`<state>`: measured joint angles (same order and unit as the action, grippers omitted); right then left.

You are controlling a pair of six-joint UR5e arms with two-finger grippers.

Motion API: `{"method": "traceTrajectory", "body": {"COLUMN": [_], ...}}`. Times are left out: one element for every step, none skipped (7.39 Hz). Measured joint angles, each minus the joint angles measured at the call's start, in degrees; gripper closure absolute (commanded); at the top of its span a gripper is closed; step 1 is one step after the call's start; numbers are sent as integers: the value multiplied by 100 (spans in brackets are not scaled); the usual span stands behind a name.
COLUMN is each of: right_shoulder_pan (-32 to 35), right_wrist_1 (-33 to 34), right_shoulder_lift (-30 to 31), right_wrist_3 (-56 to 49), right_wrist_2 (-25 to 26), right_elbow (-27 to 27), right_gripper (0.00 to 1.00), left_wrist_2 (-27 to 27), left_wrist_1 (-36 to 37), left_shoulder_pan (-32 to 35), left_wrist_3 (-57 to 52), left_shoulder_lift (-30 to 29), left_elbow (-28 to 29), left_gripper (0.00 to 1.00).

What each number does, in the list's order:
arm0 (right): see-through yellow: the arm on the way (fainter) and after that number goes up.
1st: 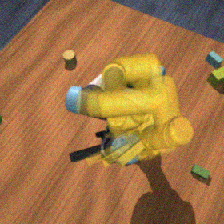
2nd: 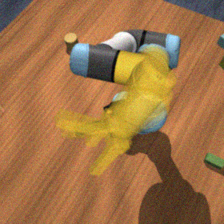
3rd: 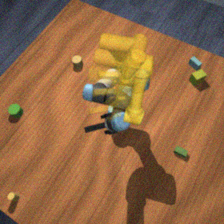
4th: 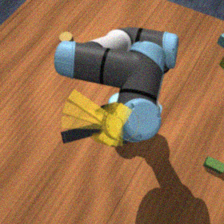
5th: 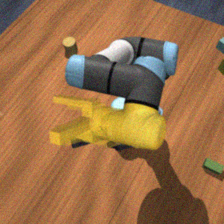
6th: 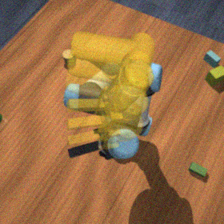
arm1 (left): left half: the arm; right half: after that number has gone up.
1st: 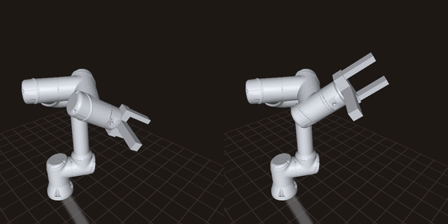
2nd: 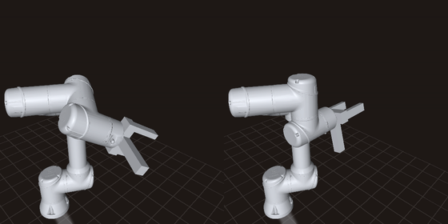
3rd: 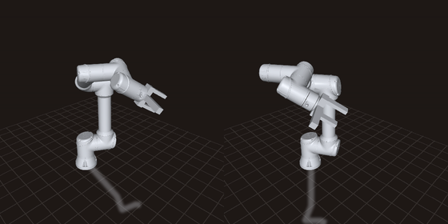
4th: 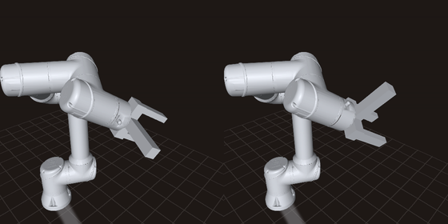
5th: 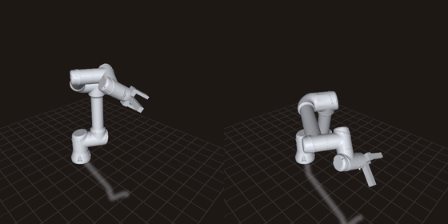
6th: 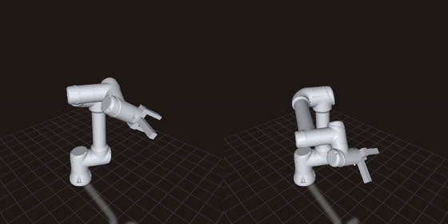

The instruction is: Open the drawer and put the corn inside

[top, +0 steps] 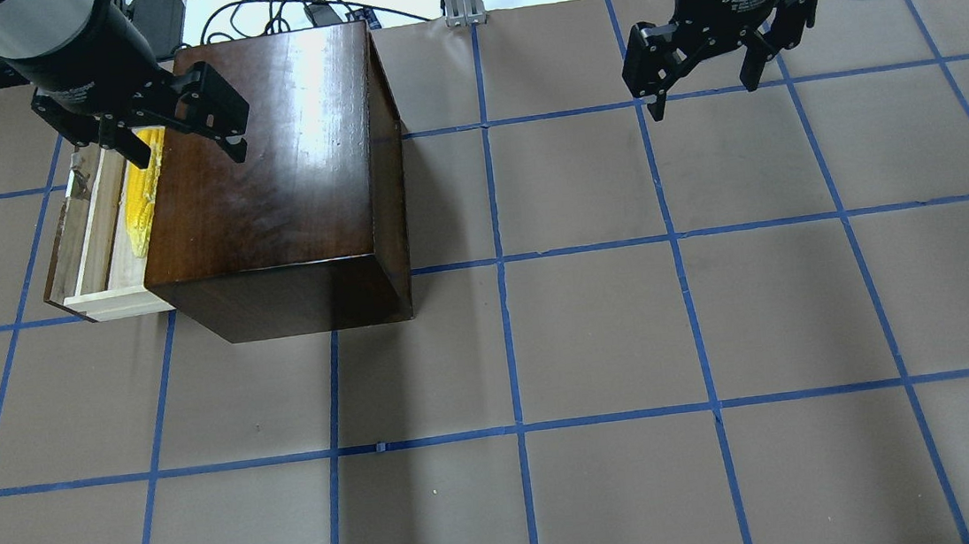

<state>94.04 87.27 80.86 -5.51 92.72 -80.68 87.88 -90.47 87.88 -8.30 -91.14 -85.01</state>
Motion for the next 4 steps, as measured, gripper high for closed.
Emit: {"method": "traceTrajectory", "body": {"right_shoulder_pan": [0,0,0,0], "right_wrist_1": [0,-1,-3,-3], "right_shoulder_lift": [0,0,0,0], "right_wrist_3": [2,-1,0,3], "right_wrist_2": [0,0,0,0], "right_elbow": [0,0,0,0], "right_gripper": [0,0,0,0], "left_wrist_2": [3,9,22,66], "left_wrist_1": [-55,-132,-174,-198], "left_shoulder_pan": [-11,-14,-19,-20], "left_wrist_3": [104,228,287,309], "left_shoulder_lift": [14,15,17,16], "left_elbow": [10,30,40,46], "left_gripper": [0,0,0,0]}}
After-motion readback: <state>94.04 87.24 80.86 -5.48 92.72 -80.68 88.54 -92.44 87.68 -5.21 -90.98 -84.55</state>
